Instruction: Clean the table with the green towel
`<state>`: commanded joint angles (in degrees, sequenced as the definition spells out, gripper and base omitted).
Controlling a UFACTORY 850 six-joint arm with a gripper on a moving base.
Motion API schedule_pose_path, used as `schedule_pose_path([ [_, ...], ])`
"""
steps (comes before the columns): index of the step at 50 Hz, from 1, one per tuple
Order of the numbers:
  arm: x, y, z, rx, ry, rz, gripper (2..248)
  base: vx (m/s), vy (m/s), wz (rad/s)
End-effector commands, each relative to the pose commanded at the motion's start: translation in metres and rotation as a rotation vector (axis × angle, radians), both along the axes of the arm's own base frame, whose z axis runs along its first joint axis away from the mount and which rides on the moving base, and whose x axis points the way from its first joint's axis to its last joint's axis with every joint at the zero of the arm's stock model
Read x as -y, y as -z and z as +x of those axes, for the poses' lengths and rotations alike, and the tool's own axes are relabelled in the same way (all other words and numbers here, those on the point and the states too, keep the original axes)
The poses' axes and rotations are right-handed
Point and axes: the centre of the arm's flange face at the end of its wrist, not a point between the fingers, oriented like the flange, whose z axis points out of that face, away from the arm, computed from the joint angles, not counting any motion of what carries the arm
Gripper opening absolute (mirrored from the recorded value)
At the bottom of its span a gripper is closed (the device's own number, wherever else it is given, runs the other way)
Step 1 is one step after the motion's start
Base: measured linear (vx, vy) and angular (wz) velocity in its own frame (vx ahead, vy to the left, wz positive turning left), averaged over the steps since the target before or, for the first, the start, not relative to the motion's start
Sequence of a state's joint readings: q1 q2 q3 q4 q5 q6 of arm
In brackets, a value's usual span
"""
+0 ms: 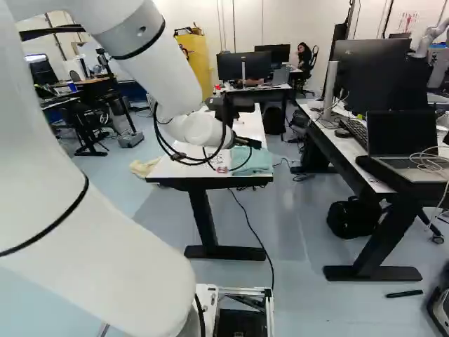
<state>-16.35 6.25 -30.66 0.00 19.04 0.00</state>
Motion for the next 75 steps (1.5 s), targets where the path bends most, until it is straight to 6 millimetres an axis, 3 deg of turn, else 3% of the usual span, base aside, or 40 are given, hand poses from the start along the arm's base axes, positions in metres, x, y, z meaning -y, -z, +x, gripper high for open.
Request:
schedule_pose_path([
  [42, 0.031, -0.024, 0.057, -0.174, 0.029, 0.054, 247, 0.0, 0.0, 0.0],
  [51, 0.038, -0.017, 0.073, -0.185, 0.033, 0.058, 247, 0.0, 0.0, 0.0],
  [75, 0.041, 0.011, 0.081, -0.238, 0.033, 0.074, 247, 0.0, 0.0, 0.0],
])
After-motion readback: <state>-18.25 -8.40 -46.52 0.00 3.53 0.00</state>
